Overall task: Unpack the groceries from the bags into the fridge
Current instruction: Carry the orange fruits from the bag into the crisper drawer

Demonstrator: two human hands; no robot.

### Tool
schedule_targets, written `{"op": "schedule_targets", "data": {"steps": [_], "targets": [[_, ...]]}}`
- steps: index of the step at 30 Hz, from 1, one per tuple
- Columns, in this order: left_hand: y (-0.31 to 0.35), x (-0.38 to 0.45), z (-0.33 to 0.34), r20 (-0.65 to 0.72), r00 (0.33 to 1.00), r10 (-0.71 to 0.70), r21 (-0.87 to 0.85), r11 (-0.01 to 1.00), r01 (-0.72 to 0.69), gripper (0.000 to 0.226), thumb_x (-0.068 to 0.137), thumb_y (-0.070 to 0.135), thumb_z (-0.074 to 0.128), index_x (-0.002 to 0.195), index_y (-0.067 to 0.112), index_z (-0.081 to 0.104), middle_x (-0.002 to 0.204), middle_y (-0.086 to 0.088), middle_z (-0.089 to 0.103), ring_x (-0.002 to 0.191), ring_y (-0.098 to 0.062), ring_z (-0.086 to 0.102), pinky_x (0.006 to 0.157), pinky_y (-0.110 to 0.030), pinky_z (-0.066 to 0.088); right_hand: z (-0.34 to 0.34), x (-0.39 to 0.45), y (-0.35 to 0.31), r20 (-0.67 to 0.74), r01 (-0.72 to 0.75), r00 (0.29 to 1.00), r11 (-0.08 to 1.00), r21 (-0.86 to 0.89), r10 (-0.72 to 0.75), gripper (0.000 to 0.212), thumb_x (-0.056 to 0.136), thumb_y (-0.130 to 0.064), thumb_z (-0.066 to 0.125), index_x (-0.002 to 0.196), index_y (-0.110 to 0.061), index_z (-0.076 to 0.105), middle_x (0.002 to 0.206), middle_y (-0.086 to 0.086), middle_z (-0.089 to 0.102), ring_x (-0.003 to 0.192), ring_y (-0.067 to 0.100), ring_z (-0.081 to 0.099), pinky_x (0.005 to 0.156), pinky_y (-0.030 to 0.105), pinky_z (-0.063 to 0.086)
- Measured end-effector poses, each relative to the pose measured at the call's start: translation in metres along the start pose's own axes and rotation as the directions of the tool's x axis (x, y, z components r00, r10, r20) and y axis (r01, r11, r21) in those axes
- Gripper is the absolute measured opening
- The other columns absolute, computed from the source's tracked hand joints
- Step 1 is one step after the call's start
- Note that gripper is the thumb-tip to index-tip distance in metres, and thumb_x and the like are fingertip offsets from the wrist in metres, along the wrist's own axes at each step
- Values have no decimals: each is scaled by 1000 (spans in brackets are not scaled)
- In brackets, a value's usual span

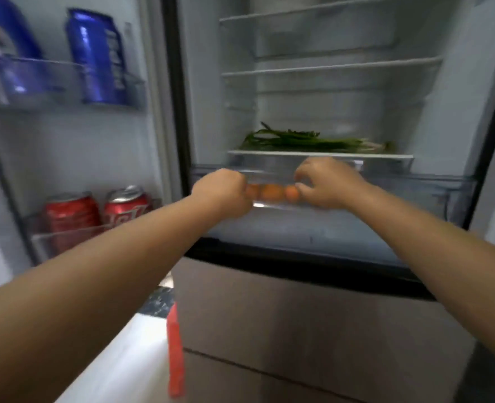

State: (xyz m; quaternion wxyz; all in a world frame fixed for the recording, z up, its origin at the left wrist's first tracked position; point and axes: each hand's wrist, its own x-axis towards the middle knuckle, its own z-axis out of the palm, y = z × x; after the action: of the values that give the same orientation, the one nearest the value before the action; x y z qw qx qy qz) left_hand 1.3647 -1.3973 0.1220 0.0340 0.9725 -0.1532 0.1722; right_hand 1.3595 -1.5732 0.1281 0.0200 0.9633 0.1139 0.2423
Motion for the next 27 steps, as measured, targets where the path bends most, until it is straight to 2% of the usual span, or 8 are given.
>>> {"op": "schedule_targets", "data": {"steps": [2,5,9,13,16,19,23,27], "targets": [[-23,-43,-1,33,997,-75,27,997,75,34,90,25,50,118,8,58,124,-16,57,115,-35,55,89,-38,47,7,-15,-37,14,36,999,998,57,-36,30,89,-20,49,110,-5,64,118,15,60,112,34,54,89,40,47],[-67,-110,-1,40,978,-204,73,977,200,35,91,25,50,121,7,56,126,-16,54,118,-36,52,92,-41,46,11,-35,-104,24,63,997,956,286,-72,26,88,-15,52,104,-2,68,111,18,67,106,33,60,88,37,46],[-140,-213,0,66,909,-411,94,910,405,34,91,21,49,122,8,55,126,-15,53,118,-33,51,92,-38,46,6,-61,-221,2,108,992,854,509,-126,25,86,-10,51,102,-3,69,107,17,70,104,31,62,86,32,47],[-214,-334,-7,129,826,-548,152,834,530,34,94,23,47,124,8,54,128,-14,51,121,-32,48,95,-39,44,4,-99,-353,60,169,965,776,608,-257,29,87,-10,51,111,-4,66,116,14,67,109,29,59,91,31,44],[-264,-433,-15,178,786,-592,216,803,555,35,95,24,45,127,10,53,130,-11,51,121,-29,48,93,-37,45,7,-141,-449,112,181,937,733,655,-331,29,85,-8,52,110,-2,66,114,17,67,106,31,60,90,34,46],[-311,-528,-23,198,754,-626,238,777,583,31,94,20,44,121,9,56,127,-10,53,118,-28,49,90,-35,45,6,-189,-538,139,191,912,700,688,-386,26,84,-7,52,104,-2,67,108,18,68,101,32,62,88,37,50],[-363,-632,-28,233,691,-685,236,728,643,31,95,22,42,120,9,56,121,-10,54,113,-27,50,87,-33,44,4,-244,-637,183,236,853,675,699,-488,28,86,-10,52,109,-3,66,111,16,67,104,31,60,87,31,46],[-410,-708,-16,267,629,-730,201,681,704,33,95,22,44,121,7,57,123,-10,55,114,-27,51,89,-35,46,18,-285,-715,270,216,782,652,727,-561,34,88,-9,50,120,-5,60,125,11,61,114,25,57,96,29,42]]}}
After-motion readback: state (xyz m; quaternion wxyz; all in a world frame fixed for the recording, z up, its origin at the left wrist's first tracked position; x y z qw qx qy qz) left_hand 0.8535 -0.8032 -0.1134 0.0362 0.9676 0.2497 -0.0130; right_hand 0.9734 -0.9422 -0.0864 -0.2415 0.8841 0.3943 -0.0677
